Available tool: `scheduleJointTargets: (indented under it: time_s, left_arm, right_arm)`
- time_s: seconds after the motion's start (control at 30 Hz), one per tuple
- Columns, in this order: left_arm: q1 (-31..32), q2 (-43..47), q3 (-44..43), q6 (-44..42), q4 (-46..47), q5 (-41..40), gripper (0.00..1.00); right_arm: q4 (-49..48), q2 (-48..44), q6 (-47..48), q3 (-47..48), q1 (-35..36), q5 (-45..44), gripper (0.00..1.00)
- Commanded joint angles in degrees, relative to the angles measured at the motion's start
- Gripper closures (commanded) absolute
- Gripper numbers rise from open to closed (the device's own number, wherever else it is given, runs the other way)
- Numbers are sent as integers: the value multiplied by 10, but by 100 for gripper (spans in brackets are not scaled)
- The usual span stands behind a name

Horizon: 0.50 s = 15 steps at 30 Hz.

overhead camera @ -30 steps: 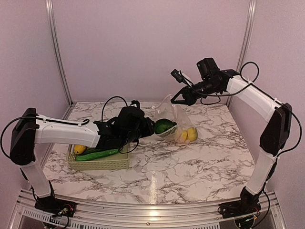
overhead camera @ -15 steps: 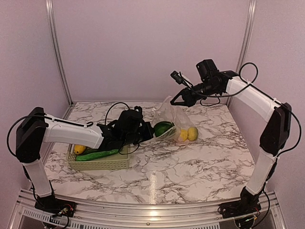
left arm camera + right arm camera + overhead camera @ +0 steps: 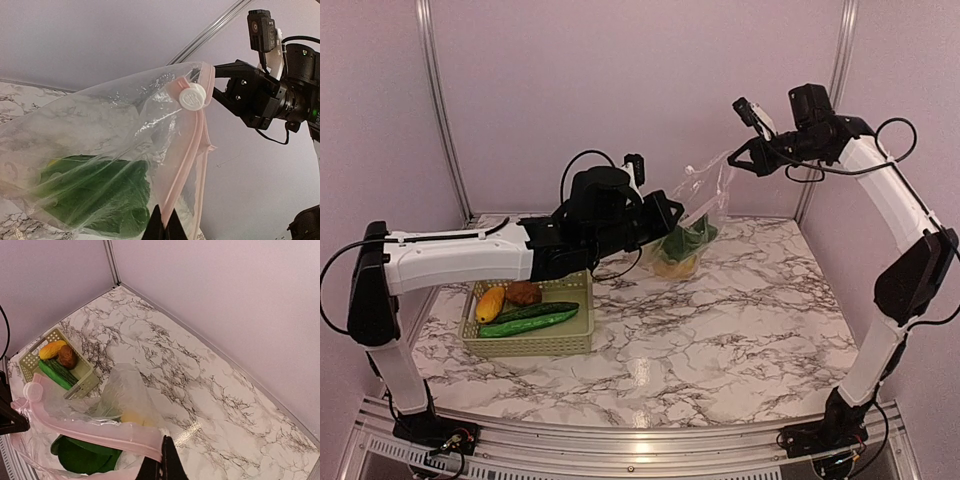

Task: Place the food in the zip-top bag and seal the zipper
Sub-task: Adjust the zipper food storage bag at the center of the board.

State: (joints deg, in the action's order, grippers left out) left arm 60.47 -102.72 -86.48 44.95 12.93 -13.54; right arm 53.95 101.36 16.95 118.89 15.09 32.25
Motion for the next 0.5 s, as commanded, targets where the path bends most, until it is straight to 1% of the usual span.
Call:
scheduleJointTargets:
  time_s: [0.0, 0.13, 0.27, 0.37, 0.43, 0.47]
  left_arm:
    - [-40, -64, -8, 17, -16, 57, 93]
    - [-41, -66, -12, -16, 6, 64, 84]
    - [-44, -45, 8, -65, 19, 71, 78]
    - [-46, -30, 23, -94, 10, 87, 66]
    - [-47, -16, 39, -93, -12, 78, 57]
    - [-47, -6, 57, -93, -14, 76, 55]
  right_arm:
    - [-7, -7, -10, -18, 8, 29, 100]
    - [-13, -8, -14, -20, 9, 12, 100]
    - [-20, -6, -18, -35, 20, 48, 100]
    - [-17, -3, 3, -67, 57, 50, 100]
    - [-12, 2, 16, -96, 84, 52, 100]
    - [-10, 4, 23, -108, 95, 56, 100]
